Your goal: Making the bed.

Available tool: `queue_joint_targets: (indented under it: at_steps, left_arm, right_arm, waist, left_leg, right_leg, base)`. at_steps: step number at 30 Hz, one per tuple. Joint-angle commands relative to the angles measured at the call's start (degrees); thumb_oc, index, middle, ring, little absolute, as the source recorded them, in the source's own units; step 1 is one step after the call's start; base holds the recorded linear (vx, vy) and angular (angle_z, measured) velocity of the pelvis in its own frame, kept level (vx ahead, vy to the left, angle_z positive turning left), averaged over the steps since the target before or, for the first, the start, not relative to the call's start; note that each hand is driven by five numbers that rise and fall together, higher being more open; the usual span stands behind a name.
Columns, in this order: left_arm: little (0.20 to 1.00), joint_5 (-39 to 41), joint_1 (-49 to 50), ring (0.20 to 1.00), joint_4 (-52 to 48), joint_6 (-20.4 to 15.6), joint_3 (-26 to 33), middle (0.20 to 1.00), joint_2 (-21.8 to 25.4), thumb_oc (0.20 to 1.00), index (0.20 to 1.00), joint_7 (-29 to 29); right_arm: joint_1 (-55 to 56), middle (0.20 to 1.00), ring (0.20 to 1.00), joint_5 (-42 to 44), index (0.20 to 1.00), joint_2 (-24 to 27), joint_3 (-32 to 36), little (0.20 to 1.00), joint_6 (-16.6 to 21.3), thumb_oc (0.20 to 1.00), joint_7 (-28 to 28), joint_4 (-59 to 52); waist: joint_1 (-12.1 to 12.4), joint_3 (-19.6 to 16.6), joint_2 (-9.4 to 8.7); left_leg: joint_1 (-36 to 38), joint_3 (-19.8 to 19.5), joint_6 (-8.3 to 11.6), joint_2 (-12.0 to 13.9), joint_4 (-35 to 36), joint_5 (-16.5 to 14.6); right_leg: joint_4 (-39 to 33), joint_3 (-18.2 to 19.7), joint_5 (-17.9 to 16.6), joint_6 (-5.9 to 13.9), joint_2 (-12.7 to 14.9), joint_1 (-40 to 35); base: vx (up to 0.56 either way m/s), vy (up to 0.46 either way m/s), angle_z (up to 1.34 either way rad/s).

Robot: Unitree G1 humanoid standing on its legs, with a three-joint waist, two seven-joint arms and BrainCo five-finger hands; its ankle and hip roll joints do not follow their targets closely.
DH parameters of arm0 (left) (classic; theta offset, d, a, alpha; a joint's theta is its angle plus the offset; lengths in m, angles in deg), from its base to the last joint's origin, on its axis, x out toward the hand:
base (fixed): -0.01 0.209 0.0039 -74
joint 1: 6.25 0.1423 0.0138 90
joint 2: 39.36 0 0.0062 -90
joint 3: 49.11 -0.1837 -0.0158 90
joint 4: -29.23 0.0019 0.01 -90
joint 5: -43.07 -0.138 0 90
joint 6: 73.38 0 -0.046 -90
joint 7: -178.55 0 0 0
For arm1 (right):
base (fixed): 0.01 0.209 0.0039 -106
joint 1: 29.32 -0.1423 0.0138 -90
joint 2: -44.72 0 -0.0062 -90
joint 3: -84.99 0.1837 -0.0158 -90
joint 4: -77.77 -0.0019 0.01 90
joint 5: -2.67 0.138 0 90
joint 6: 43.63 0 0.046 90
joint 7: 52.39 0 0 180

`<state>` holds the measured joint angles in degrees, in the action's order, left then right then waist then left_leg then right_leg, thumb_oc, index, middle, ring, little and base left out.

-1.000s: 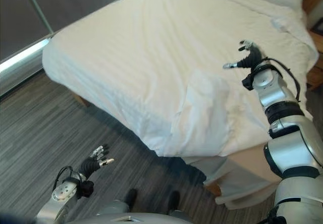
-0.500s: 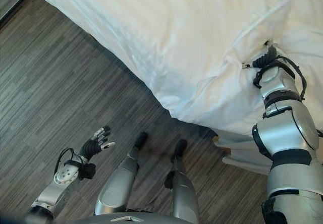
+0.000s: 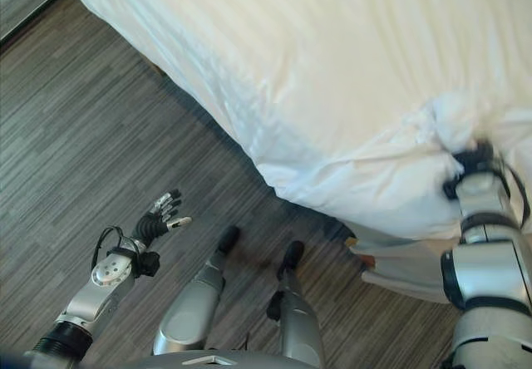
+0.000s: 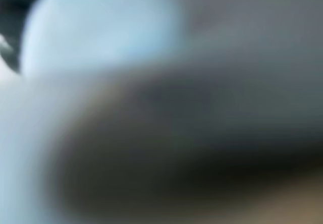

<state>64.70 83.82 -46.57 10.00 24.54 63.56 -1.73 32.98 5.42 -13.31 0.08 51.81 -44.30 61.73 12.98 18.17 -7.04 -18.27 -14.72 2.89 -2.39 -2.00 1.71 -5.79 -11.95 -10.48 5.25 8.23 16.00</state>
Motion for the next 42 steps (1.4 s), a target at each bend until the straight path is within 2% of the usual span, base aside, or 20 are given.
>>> queue_joint_targets:
  at_steps: [1, 2, 3, 5, 6, 10, 11, 12, 13, 15, 16, 18, 19, 20, 25, 29, 30, 33, 39, 42]
  left_arm:
    - [1.000, -1.5, 1.5, 1.000, -1.7, -0.6, 2.4, 1.000, -0.9, 1.000, 1.000, -1.2]
    - [1.000, -1.8, 3.5, 1.000, -2.1, 0.1, 4.9, 1.000, -0.1, 1.000, 1.000, -2.5]
    - [1.000, -1.8, 3.5, 1.000, -2.2, 0.2, 4.7, 1.000, 0.0, 1.000, 1.000, -2.6]
    - [1.000, -1.9, 4.8, 1.000, -2.0, 0.6, 6.1, 1.000, 0.3, 1.000, 1.000, -3.4]
    - [1.000, -2.0, 6.2, 1.000, -1.8, 0.9, 7.5, 1.000, 0.5, 1.000, 1.000, -3.9]
    - [1.000, -1.4, 7.8, 1.000, -2.0, 1.2, 8.5, 1.000, 1.1, 1.000, 1.000, -4.6]
    - [1.000, -1.6, 8.3, 1.000, -1.5, 1.4, 8.9, 1.000, 1.2, 1.000, 1.000, -4.9]
    - [1.000, -1.1, 9.0, 1.000, -1.0, 1.6, 9.6, 1.000, 0.9, 1.000, 1.000, -5.0]
    - [1.000, -1.1, 9.1, 1.000, -0.3, 1.7, 9.8, 1.000, 0.6, 1.000, 1.000, -5.1]
    - [1.000, -1.0, 9.3, 1.000, -0.1, 1.8, 9.8, 1.000, 0.6, 1.000, 1.000, -5.3]
    - [1.000, -1.2, 9.8, 1.000, -0.1, 2.2, 10.0, 1.000, 0.6, 1.000, 1.000, -6.1]
    - [1.000, -1.1, 10.2, 1.000, 0.2, 2.5, 10.6, 1.000, 0.6, 1.000, 1.000, -6.5]
    - [1.000, -1.1, 10.3, 1.000, 0.2, 2.5, 10.6, 1.000, 0.6, 1.000, 1.000, -6.6]
    - [1.000, -1.0, 10.6, 1.000, 0.8, 2.6, 11.2, 1.000, 0.7, 1.000, 1.000, -7.4]
    - [1.000, -1.9, 10.8, 1.000, -0.7, 3.0, 10.9, 1.000, 1.2, 1.000, 1.000, -8.9]
    - [1.000, -2.0, 9.8, 1.000, -0.9, 2.9, 11.0, 1.000, 1.2, 1.000, 1.000, -9.2]
    - [1.000, -1.7, 10.4, 1.000, -1.4, 2.8, 12.2, 1.000, 0.6, 1.000, 1.000, -8.9]
    - [1.000, -1.1, 10.6, 1.000, -2.1, 2.9, 11.9, 1.000, -0.9, 1.000, 1.000, -8.5]
    - [1.000, -1.2, 10.8, 1.000, -2.4, 3.1, 11.3, 1.000, -2.2, 1.000, 1.000, -8.0]
    - [1.000, -1.3, 10.9, 1.000, -3.0, 3.0, 11.1, 1.000, -2.0, 1.000, 1.000, -8.0]
  right_arm:
    - [12.1, 0.200, 0.200, 2.3, 0.200, 3.2, -2.2, 0.200, -6.8, 0.200, -1.4, 11.6]
    - [23.5, 0.200, 0.200, 3.5, 0.200, 1.1, 6.4, 0.200, -7.7, 0.200, -2.7, 14.7]
    - [24.0, 0.200, 0.200, 3.4, 0.200, 1.0, 6.7, 0.200, -7.7, 0.200, -2.7, 14.4]
    - [29.4, 0.200, 0.200, 5.9, 0.200, -0.8, 11.5, 0.200, -8.1, 0.200, -3.2, 15.9]
    - [32.6, 0.200, 0.200, 8.0, 0.200, -3.6, 14.4, 0.200, -8.3, 0.200, -3.5, 16.9]
    - [34.5, 0.200, 0.200, 9.2, 0.200, -4.7, 16.2, 0.200, -8.5, 0.200, -3.8, 16.9]
    - [35.0, 0.200, 0.200, 10.4, 0.200, -6.4, 16.6, 0.200, -8.2, 0.200, -4.1, 16.7]
    - [35.7, 0.363, 0.363, 14.3, 0.363, -8.7, 18.2, 0.363, -7.2, 0.363, -4.0, 15.2]
    - [35.9, 1.000, 1.000, 17.2, 1.000, -10.7, 18.5, 1.000, -6.6, 1.000, -4.4, 14.5]
    - [36.3, 1.000, 1.000, 18.3, 1.000, -12.4, 18.3, 1.000, -6.3, 1.000, -5.0, 14.0]
    - [35.9, 1.000, 1.000, 20.8, 1.000, -15.9, 16.7, 1.000, -6.8, 1.000, -6.6, 14.0]
    - [36.3, 1.000, 1.000, 21.9, 1.000, -18.7, 15.5, 1.000, -6.6, 1.000, -7.8, 13.6]
    - [36.4, 1.000, 1.000, 21.9, 1.000, -18.8, 15.4, 1.000, -6.6, 1.000, -7.8, 13.5]
    - [38.4, 1.000, 1.000, 23.2, 1.000, -19.7, 15.7, 1.000, -7.3, 1.000, -10.2, 13.6]
    - [40.7, 1.000, 1.000, 21.6, 1.000, -17.7, 17.2, 1.000, -9.3, 1.000, -12.8, 16.3]
    - [42.7, 1.000, 1.000, 22.4, 1.000, -15.2, 20.9, 1.000, -10.5, 1.000, -13.9, 18.7]
    - [46.7, 1.000, 1.000, 24.4, 1.000, -16.3, 24.6, 1.000, -11.4, 1.000, -14.1, 18.7]
    - [47.9, 1.000, 1.000, 25.5, 1.000, -17.2, 27.0, 1.000, -11.0, 1.000, -13.2, 21.2]
    - [46.7, 1.000, 1.000, 30.4, 1.000, -20.8, 28.3, 1.000, -10.6, 1.000, -12.0, 20.1]
    - [46.1, 1.000, 1.000, 29.2, 1.000, -20.1, 27.8, 1.000, -9.3, 1.000, -9.7, 18.9]
  waist:
    - [-5.1, -1.2, 2.67]
    - [-7.3, -2.6, 2.49]
    - [-7.2, -2.6, 2.49]
    - [-8.2, -3.4, 2.62]
    - [-9.5, -4.1, 2.91]
    - [-9.8, -4.8, 3.06]
    - [-10.4, -5.2, 3.42]
    - [-11.0, -5.9, 3.75]
    - [-11.3, -6.3, 4.08]
    - [-11.3, -6.6, 4.20]
    - [-11.5, -7.4, 4.57]
    - [-11.8, -8.2, 5.09]
    - [-11.7, -8.2, 5.03]
    - [-12.3, -9.5, 5.42]
    - [-13.0, -11.0, 5.79]
    - [-13.8, -11.8, 6.07]
    - [-15.0, -12.0, 6.62]
    - [-16.1, -12.3, 7.00]
    - [-17.0, -12.8, 7.48]
    - [-17.3, -12.9, 7.41]
  left_leg:
    - [2.4, 1.6, 0.46, 1.0, 7.0, 4.7]
    - [4.0, 1.8, 0.35, 0.9, 7.0, 4.0]
    - [4.1, 1.8, 0.34, 0.9, 7.0, 4.0]
    - [5.3, 2.4, 0.27, 0.9, 7.0, 3.5]
    - [6.2, 3.2, 0.22, 1.0, 7.0, 3.2]
    - [7.1, 4.0, 0.24, 1.1, 7.0, 2.9]
    - [7.4, 4.3, 0.24, 1.2, 7.0, 2.8]
    - [8.1, 5.1, 0.28, 1.4, 7.0, 2.6]
    - [8.5, 5.6, 0.30, 1.5, 7.0, 2.5]
    - [8.9, 5.9, 0.31, 1.6, 7.0, 2.4]
    - [9.6, 6.4, 0.36, 1.7, 7.0, 2.3]
    - [10.5, 7.0, 0.37, 1.9, 7.0, 2.1]
    - [10.6, 7.0, 0.37, 1.9, 7.0, 2.1]
    - [11.7, 7.8, 0.40, 2.1, 7.0, 1.8]
    - [13.7, 8.1, 0.33, 1.9, 7.0, 1.2]
    - [15.1, 8.2, 0.34, 1.9, 7.0, 0.9]
    - [15.8, 8.8, 0.43, 1.9, 7.0, 0.7]
    - [16.3, 9.4, 0.36, 1.8, 7.0, 1.0]
    - [17.4, 10.0, 0.20, 2.0, 7.0, 0.6]
    - [17.8, 10.3, 0.19, 2.2, 7.0, 0.3]
  right_leg:
    - [0.8, 0.7, 5.5, 3.42, -1.5, -5.9]
    - [0.8, 0.5, 5.9, 3.45, -1.1, -7.4]
    - [0.8, 0.5, 5.9, 3.46, -1.1, -7.5]
    - [0.8, 0.7, 6.1, 3.47, -0.9, -8.3]
    - [0.8, 1.2, 6.1, 3.48, -0.9, -8.7]
    - [0.8, 1.8, 6.1, 3.48, -0.9, -9.2]
    - [0.8, 2.1, 6.1, 3.46, -0.9, -9.3]
    - [0.8, 2.6, 6.1, 3.44, -0.9, -9.7]
    - [0.8, 3.0, 6.1, 3.40, -0.8, -9.9]
    - [0.8, 3.2, 6.2, 3.38, -0.9, -10.1]
    - [0.8, 3.4, 6.3, 3.28, -0.9, -10.8]
    - [0.8, 3.5, 6.3, 3.22, -0.9, -11.3]
    - [0.8, 3.5, 6.3, 3.21, -0.9, -11.4]
    - [0.8, 3.9, 6.4, 3.22, -0.9, -12.3]
    - [0.8, 3.8, 6.4, 3.27, -0.5, -14.5]
    - [0.8, 3.9, 6.4, 3.23, -0.1, -16.0]
    - [0.9, 4.3, 6.4, 3.26, 0.0, -16.5]
    - [1.1, 4.9, 5.9, 3.25, 0.2, -16.6]
    - [1.5, 5.3, 6.3, 3.15, 0.2, -17.4]
    - [1.5, 5.5, 6.5, 3.09, 0.1, -17.8]
  base:
    - [0.05, 0.002, -0.04]
    - [0.07, -0.004, -0.09]
    - [0.09, 0.001, -0.08]
    - [0.05, 0.005, -0.09]
    - [0.04, -0.003, -0.28]
    - [0.02, -0.009, -0.30]
    - [0.01, -0.009, -0.05]
    - [0.00, 0.000, 0.00]
    - [0.00, 0.000, 0.00]
    - [0.01, -0.031, -0.22]
    - [0.02, -0.050, -0.31]
    - [0.02, -0.046, -0.17]
    - [0.02, -0.043, -0.09]
    - [0.02, -0.031, -0.09]
    - [0.03, -0.034, -0.05]
    - [0.01, -0.015, 0.02]
    - [0.00, 0.021, 0.05]
    - [-0.02, 0.010, -0.08]
    - [0.00, 0.005, -0.25]
    - [0.01, -0.002, -0.03]
